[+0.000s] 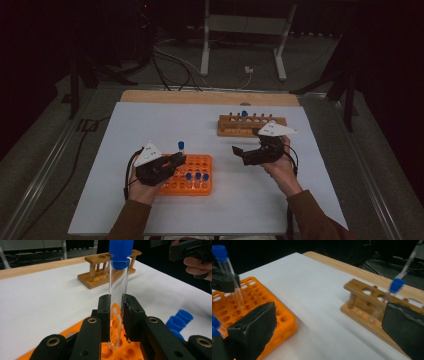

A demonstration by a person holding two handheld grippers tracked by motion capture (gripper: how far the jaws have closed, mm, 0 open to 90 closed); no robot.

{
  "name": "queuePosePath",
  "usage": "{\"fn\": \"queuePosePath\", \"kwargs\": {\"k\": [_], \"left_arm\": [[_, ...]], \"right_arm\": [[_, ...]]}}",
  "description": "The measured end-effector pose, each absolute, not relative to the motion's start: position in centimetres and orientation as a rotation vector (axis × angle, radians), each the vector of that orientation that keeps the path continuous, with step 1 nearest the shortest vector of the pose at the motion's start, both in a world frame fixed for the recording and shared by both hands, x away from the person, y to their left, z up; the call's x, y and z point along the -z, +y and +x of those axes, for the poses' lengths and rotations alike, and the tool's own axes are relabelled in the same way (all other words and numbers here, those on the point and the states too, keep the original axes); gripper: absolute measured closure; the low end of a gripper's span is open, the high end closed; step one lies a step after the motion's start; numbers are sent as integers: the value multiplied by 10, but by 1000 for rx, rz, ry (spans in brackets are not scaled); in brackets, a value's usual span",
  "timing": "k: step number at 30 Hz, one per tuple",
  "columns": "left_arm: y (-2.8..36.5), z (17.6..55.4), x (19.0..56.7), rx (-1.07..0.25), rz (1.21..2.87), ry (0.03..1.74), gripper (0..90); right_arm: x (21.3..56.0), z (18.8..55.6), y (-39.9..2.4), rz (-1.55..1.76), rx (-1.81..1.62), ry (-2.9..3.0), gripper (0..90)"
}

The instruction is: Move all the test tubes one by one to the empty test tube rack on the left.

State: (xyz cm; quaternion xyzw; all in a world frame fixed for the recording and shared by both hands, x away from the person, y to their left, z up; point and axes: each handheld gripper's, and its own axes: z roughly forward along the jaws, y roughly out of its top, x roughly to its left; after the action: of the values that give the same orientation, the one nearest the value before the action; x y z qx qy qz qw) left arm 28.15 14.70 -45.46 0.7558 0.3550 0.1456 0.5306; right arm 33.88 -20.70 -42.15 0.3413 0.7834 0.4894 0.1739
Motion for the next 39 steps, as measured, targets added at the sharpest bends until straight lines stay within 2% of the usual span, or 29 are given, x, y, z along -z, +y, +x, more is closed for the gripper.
{"fn": "queuePosePath", "kwargs": {"k": [18, 31, 39], "left_arm": [[148, 260, 464, -312, 1838, 825, 781], [144, 250, 482, -279, 1952, 832, 779], [144, 244, 484, -312, 1983, 815, 778]], "right_arm": [[435, 324, -249, 1076, -1394, 2155, 0], [445, 316, -254, 1100, -1422, 2165, 0], [449, 317, -254, 1105, -1415, 2172, 0]]}}
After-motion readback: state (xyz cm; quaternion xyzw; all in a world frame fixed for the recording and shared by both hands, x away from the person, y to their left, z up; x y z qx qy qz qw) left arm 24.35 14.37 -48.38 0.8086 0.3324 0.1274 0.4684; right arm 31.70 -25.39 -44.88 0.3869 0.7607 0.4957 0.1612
